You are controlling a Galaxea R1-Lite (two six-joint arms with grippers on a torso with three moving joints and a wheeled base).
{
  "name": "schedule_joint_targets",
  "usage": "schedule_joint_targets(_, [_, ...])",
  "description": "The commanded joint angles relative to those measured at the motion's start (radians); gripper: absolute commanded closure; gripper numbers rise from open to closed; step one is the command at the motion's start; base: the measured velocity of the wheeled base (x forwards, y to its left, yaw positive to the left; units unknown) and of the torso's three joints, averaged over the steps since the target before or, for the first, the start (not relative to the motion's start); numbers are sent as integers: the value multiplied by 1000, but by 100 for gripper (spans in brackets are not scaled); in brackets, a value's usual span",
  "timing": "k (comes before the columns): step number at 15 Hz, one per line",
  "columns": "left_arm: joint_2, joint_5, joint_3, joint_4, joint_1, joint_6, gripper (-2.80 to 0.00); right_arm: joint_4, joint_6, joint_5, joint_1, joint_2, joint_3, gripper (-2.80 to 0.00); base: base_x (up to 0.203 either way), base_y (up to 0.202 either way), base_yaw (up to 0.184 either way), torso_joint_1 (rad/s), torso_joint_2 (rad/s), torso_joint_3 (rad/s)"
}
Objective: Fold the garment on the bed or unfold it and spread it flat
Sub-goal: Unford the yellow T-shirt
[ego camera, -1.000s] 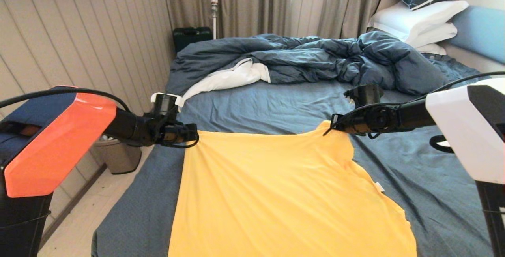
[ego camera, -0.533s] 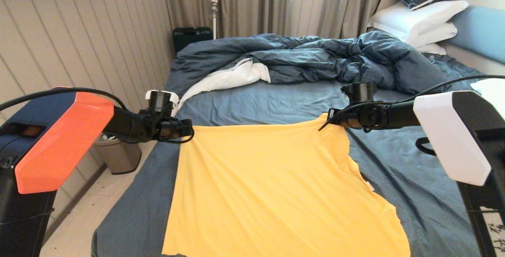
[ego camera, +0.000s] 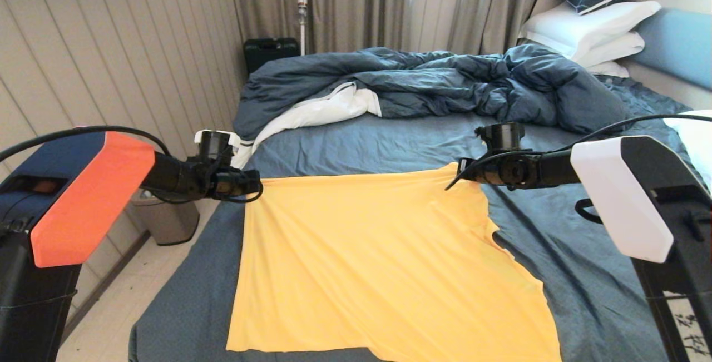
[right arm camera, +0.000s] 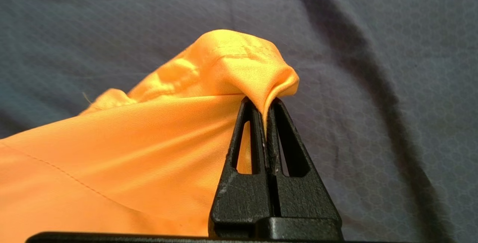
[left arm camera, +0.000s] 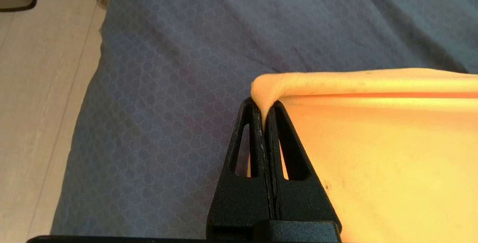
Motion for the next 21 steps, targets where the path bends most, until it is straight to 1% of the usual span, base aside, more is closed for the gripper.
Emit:
schedule_joint_targets(1, [8, -2, 1, 1, 1, 9, 0, 2, 1, 0, 0, 8, 0, 0, 0, 0, 0, 0, 0, 0])
schedule_joint_targets(3, [8, -2, 1, 28, 1, 15, 0, 5, 1, 0, 3, 8, 0, 0, 0, 0, 0, 0, 0, 0])
schedule_joint_targets(4, [10, -3, -3, 33, 1, 16, 0, 5, -2, 0, 5, 8, 2, -280, 0, 0, 0, 0, 0, 0])
schedule_joint_targets(6, [14, -1, -15, 39, 1, 18, 0, 2, -19, 1, 2, 8, 0, -280, 0, 0, 0, 0, 0, 0])
schedule_joint_targets(7, [13, -1, -17, 50, 1, 19, -280, 2, -19, 1, 0, 8, 0, -280, 0, 0, 0, 0, 0, 0])
schedule_joint_targets(11, [7, -2, -42, 66, 1, 18, -280, 4, -18, 1, -1, 0, 3, -280, 0, 0, 0, 0, 0, 0])
schedule_joint_targets(15, [-16, -1, -34, 72, 13, 18, -280, 5, -16, 1, -7, -7, 5, -280, 0, 0, 0, 0, 0, 0])
schedule_joint_targets(18, [-24, -2, -31, 98, 16, 18, -280, 7, -15, 1, -14, -10, 11, -280, 0, 0, 0, 0, 0, 0])
schedule_joint_targets(20, [-54, -2, -8, 114, 17, 14, -280, 7, -11, 1, -17, -22, 32, -280, 0, 0, 0, 0, 0, 0])
schedule_joint_targets(21, [-89, -4, 27, 121, 17, 15, -280, 7, -9, 2, -17, -47, 61, -280, 0, 0, 0, 0, 0, 0])
